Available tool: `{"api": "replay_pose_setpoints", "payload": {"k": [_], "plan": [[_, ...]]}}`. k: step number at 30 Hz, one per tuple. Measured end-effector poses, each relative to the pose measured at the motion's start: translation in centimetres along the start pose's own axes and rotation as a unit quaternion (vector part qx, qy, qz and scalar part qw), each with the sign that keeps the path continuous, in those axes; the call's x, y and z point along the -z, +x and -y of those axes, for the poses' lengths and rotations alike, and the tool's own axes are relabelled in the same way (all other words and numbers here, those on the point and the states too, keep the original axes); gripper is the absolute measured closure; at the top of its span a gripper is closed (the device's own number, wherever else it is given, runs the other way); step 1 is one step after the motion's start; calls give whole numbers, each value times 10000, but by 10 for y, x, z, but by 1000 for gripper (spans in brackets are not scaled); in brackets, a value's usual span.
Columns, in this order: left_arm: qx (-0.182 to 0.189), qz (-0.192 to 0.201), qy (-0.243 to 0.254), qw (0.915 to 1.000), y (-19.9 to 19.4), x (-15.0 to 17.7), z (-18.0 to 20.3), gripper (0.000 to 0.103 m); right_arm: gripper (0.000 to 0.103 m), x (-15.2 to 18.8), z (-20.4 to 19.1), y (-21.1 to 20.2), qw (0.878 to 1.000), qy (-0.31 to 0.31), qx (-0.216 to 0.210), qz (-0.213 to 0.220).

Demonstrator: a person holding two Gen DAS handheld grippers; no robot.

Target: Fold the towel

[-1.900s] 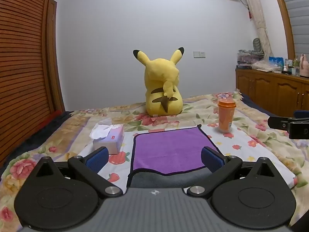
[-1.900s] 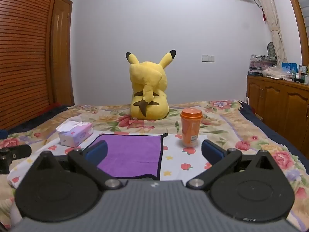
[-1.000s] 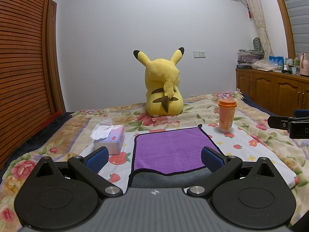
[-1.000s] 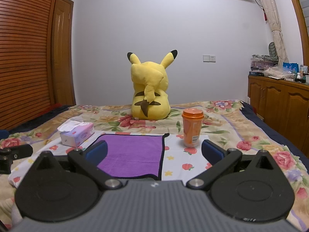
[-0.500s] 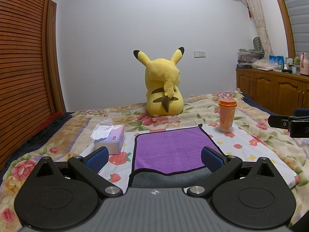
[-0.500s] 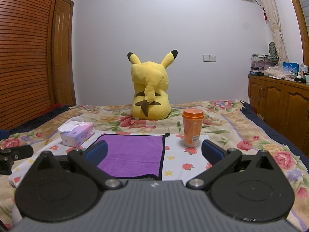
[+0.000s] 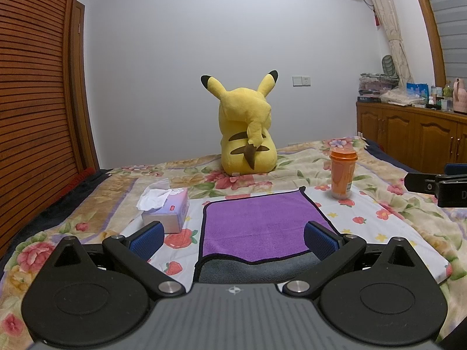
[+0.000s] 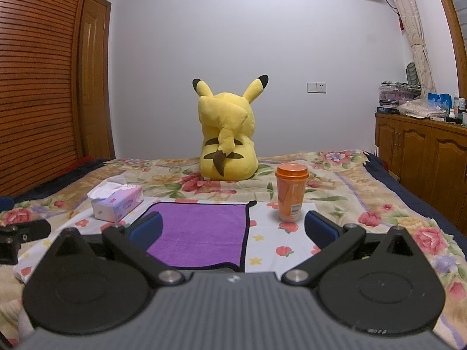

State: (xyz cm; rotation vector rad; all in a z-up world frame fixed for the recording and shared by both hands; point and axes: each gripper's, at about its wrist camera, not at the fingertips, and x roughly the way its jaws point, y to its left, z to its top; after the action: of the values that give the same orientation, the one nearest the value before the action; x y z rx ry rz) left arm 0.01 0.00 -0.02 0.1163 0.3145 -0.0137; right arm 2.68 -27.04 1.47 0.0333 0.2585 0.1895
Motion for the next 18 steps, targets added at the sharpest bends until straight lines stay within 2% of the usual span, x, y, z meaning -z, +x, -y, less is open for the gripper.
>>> {"api": "replay_pose_setpoints", "payload": {"k": [18], "plan": [[-3,0,8,10000,0,0,0,0,0,1,3,1,10000,-5,4,5]]}}
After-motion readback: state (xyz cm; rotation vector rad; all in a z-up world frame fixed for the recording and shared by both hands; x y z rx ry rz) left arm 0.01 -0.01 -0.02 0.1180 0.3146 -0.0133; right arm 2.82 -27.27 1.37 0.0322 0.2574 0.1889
